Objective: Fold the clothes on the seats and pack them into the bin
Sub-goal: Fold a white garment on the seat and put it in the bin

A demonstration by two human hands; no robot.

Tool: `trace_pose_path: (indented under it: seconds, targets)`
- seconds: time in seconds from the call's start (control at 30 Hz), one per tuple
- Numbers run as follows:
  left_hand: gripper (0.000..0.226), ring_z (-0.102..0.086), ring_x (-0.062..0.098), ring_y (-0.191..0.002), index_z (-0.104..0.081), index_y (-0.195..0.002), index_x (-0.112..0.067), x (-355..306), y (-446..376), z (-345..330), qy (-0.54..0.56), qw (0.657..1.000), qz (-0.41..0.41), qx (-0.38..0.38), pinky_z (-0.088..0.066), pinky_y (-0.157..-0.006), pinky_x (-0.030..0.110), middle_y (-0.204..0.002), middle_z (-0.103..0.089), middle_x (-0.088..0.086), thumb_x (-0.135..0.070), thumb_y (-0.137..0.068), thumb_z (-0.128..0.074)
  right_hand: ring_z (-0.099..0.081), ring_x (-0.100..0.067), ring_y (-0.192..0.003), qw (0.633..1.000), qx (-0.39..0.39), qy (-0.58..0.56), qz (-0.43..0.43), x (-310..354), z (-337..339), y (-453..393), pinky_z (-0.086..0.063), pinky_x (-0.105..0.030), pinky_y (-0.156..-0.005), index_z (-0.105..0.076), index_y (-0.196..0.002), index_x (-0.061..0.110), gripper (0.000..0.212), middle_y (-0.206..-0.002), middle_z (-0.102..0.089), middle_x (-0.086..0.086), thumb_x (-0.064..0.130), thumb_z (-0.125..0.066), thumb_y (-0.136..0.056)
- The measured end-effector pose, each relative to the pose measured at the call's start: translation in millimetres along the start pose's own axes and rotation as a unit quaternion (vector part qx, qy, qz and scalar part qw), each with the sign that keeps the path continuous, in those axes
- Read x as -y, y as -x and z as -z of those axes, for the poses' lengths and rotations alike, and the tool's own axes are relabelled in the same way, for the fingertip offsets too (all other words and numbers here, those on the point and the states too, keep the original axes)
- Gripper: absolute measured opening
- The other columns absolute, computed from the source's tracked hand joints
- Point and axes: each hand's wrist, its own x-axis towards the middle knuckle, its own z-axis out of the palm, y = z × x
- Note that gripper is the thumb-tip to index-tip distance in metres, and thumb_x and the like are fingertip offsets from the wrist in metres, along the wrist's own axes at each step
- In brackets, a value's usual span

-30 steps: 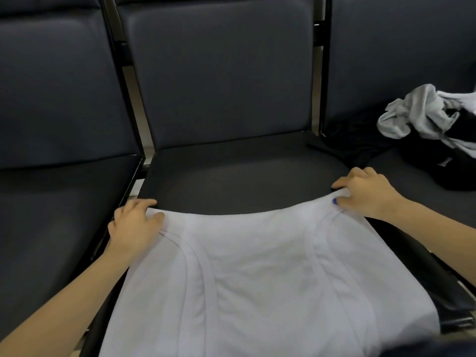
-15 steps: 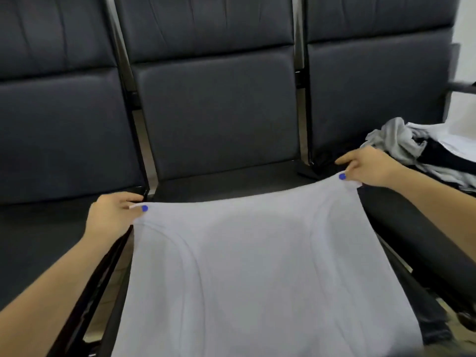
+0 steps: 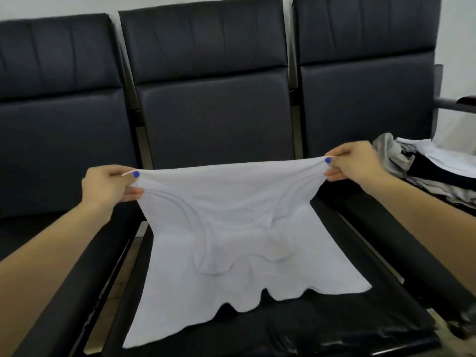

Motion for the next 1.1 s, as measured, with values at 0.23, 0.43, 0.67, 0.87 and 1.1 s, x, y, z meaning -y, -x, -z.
trace_pose_path:
  seconds: [0.23, 0.43, 0.67, 0.87, 1.1]
  targets:
    - [0.009, -0.069, 0.028, -0.075, -0.061, -0.099, -0.012, 60.5, 77.6, 6.7, 0.082, 0.996, 0.026, 0.030, -0.059, -0.058, 0.023, -0.093, -0.065, 0.014, -0.013, -0.096, -0.052, -0.065, -0.032, -0.071, 0.989, 0.123, -0.021, -0.078, -72.0, -5.3, 67.3, -0.057, -0.045, -0.072, -0.051, -0.083, 0.008, 0.015, -0.083, -0.058, -0.018, 0.002, -0.047, -0.097]
    - [0.013, -0.070, 0.025, -0.063, -0.057, -0.090, -0.016, 99.0, 124.5, 30.2, 0.079, 0.995, 0.032, 0.052, -0.057, -0.054, 0.021, -0.087, -0.065, 0.014, -0.015, -0.098, -0.048, -0.072, -0.020, -0.067, 0.958, 0.256, -0.049, -0.118, -101.5, 12.7, 93.0, -0.059, -0.022, -0.066, -0.048, -0.083, 0.005, 0.017, -0.080, -0.056, -0.017, 0.008, -0.063, -0.088]
    - [0.012, -0.072, 0.024, -0.066, -0.056, -0.089, -0.015, 114.5, 132.6, 44.6, 0.099, 0.992, 0.053, 0.058, -0.059, -0.062, 0.024, -0.075, -0.071, 0.010, -0.015, -0.098, -0.048, -0.073, -0.026, -0.076, 0.955, 0.248, -0.135, -0.091, -86.4, 32.0, 98.1, -0.059, -0.025, -0.064, -0.055, -0.086, 0.003, 0.103, -0.073, -0.068, -0.011, 0.063, -0.088, -0.009]
    - [0.012, -0.070, 0.023, -0.090, -0.056, -0.091, -0.015, 67.6, 62.2, 15.1, 0.183, 0.981, 0.058, -0.003, -0.053, -0.092, 0.037, -0.106, -0.062, 0.015, -0.011, -0.099, -0.048, -0.064, -0.012, -0.050, 0.990, 0.098, -0.086, -0.057, -24.4, -1.7, 24.8, -0.057, -0.023, -0.050, -0.060, -0.091, 0.009, 0.003, -0.075, -0.060, -0.011, 0.009, -0.058, -0.093]
    - [0.012, -0.069, 0.022, -0.084, -0.058, -0.106, -0.012, 2.4, -27.3, -19.0, 0.176, 0.982, 0.067, -0.022, -0.055, -0.082, 0.033, -0.107, -0.062, 0.013, -0.008, -0.096, -0.053, -0.068, -0.028, -0.092, 0.995, -0.022, -0.078, -0.060, 43.2, -61.2, -98.6, -0.058, -0.032, -0.080, -0.064, -0.111, 0.001, 0.032, -0.109, -0.065, -0.015, 0.004, -0.072, -0.081]
